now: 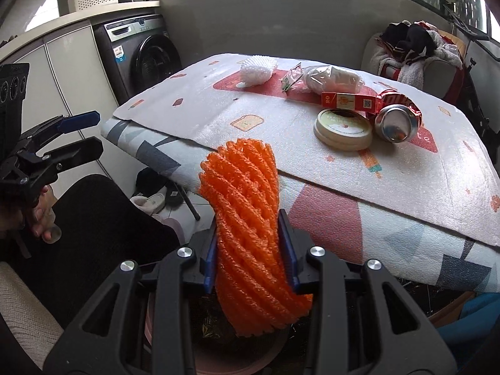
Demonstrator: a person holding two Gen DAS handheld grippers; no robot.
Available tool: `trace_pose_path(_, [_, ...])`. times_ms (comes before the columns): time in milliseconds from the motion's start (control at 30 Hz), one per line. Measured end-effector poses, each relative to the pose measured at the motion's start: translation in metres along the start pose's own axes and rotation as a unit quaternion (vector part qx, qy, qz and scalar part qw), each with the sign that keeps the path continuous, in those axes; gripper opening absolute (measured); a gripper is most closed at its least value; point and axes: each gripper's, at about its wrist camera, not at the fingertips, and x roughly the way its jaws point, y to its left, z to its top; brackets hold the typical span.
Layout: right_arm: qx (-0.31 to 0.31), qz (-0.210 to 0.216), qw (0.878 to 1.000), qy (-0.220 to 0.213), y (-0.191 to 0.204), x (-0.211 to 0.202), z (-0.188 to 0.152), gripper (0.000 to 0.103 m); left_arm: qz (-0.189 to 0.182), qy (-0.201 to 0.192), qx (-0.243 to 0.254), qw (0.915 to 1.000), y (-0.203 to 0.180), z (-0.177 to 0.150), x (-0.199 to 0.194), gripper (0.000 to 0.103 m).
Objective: Collect trash
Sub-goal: 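Lower the orange foam net into the bin and open the right gripper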
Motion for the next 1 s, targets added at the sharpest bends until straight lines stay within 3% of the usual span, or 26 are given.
trace_pose_path(233, [-0.047, 0.025, 0.997, 0.063, 0.023, 0.028, -0.011, 0.038, 0.005, 0.022, -0.052, 0.9984, 0.019, -0.005, 0.009, 0.097])
trace_pose_path(467, [-0.050, 0.026, 0.993, 0.106, 0.027, 0.048, -0.016, 0.038, 0.005, 0.033, -0.065, 0.9974, 0.025, -0.008, 0.013, 0.097])
trace_pose_path(900, [-0.042, 0.022, 0.990, 0.130, 0.024, 0.057, -0.019, 0.042, 0.006, 0.044, -0.082, 0.9957, 0.031, -0.009, 0.018, 0.097])
trace_pose_path(1000, [-0.041, 0.017, 0.991, 0.129, 0.023, 0.057, -0.019, 0.050, 0.004, 0.044, -0.083, 0.9956, 0.031, -0.009, 0.018, 0.097])
